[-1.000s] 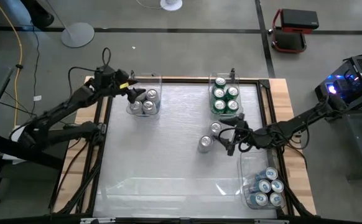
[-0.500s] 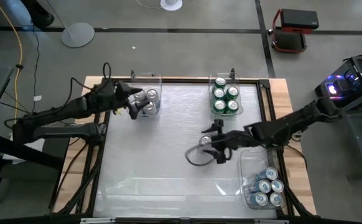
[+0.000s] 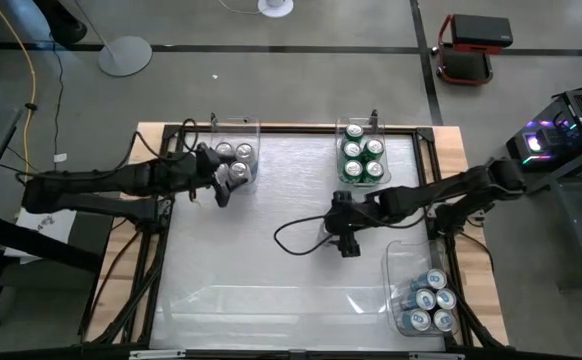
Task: Sort soda cans
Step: Put the blue-white soda can into the top left transparent bin
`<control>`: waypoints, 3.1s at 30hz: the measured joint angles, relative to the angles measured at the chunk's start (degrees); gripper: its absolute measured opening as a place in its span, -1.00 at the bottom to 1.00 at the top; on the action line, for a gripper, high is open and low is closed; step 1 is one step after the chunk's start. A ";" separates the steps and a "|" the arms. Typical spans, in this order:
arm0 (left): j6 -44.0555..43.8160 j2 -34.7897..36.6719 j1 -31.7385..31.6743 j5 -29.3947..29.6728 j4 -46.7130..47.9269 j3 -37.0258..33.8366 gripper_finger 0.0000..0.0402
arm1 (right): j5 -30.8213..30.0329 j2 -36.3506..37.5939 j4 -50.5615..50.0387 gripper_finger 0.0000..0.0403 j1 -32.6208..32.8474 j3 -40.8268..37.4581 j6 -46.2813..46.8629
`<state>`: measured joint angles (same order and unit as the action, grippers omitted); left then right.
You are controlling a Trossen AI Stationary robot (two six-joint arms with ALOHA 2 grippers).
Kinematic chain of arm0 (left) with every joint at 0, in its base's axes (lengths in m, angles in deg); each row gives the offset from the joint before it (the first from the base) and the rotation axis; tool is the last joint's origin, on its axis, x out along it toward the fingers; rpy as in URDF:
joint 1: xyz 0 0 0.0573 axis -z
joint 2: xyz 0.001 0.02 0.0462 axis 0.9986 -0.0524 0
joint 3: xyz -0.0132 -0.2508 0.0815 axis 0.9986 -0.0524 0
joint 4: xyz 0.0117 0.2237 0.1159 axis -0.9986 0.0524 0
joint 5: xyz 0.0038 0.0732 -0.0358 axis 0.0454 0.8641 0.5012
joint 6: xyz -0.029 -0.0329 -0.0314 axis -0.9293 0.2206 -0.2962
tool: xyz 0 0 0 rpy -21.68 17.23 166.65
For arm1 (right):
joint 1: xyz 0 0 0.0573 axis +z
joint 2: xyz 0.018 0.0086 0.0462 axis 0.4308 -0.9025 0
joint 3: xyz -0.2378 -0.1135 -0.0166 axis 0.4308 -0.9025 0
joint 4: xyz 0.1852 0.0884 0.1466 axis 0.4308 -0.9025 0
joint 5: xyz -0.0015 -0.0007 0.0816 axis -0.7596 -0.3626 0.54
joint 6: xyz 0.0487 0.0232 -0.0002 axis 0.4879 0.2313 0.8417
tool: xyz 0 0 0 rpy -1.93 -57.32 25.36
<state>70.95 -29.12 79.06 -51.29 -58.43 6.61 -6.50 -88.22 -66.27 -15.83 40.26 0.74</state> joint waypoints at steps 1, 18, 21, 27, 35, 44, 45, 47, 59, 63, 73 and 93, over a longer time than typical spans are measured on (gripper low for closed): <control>-0.30 -0.45 0.32 0.04 -0.14 0.00 0.76 | -0.02 -0.48 -0.08 0.80 -0.01 0.00 0.00; -0.39 -7.05 2.95 0.21 -6.54 0.00 0.76 | 2.15 -3.51 13.74 0.31 -0.25 0.71 4.20; -0.41 -7.76 3.83 0.26 -8.07 0.00 0.76 | 0.67 -5.78 22.35 0.31 -1.30 1.03 9.90; -0.35 -8.90 7.13 3.97 -8.59 0.00 0.76 | -0.85 -14.02 24.36 0.31 -2.26 4.53 16.71; -4.83 -11.15 13.23 8.68 -7.38 0.00 0.76 | -3.92 -22.32 9.90 0.31 -1.60 19.18 12.80; -12.62 -13.78 19.01 9.67 -5.47 0.00 0.76 | -4.37 -24.08 9.13 0.57 -1.37 23.98 10.29; -11.99 -14.09 20.06 10.16 -6.06 0.00 0.76 | -4.41 -24.08 9.00 0.59 -1.41 23.98 10.32; -11.04 -14.68 21.92 11.05 -7.57 0.00 0.76 | -4.42 -24.07 9.53 0.61 -1.41 23.98 10.33; -11.80 -19.83 32.39 14.21 -13.34 0.00 0.76 | -11.59 -20.72 8.00 0.63 -0.30 23.98 4.85; -14.23 -23.30 35.71 13.76 -17.92 0.00 0.75 | -20.29 -16.66 3.52 0.63 1.88 23.70 -0.07; -18.10 -36.41 36.58 17.75 -30.67 0.07 0.61 | -19.52 -12.91 11.02 0.63 1.55 9.47 4.74; -17.61 -38.86 33.26 24.97 -24.66 0.44 0.60 | -14.06 -13.96 26.52 0.37 3.51 1.83 10.45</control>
<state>53.33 -67.98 112.32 -26.32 -83.10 7.05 -20.57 -102.18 -39.74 -12.33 42.09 11.18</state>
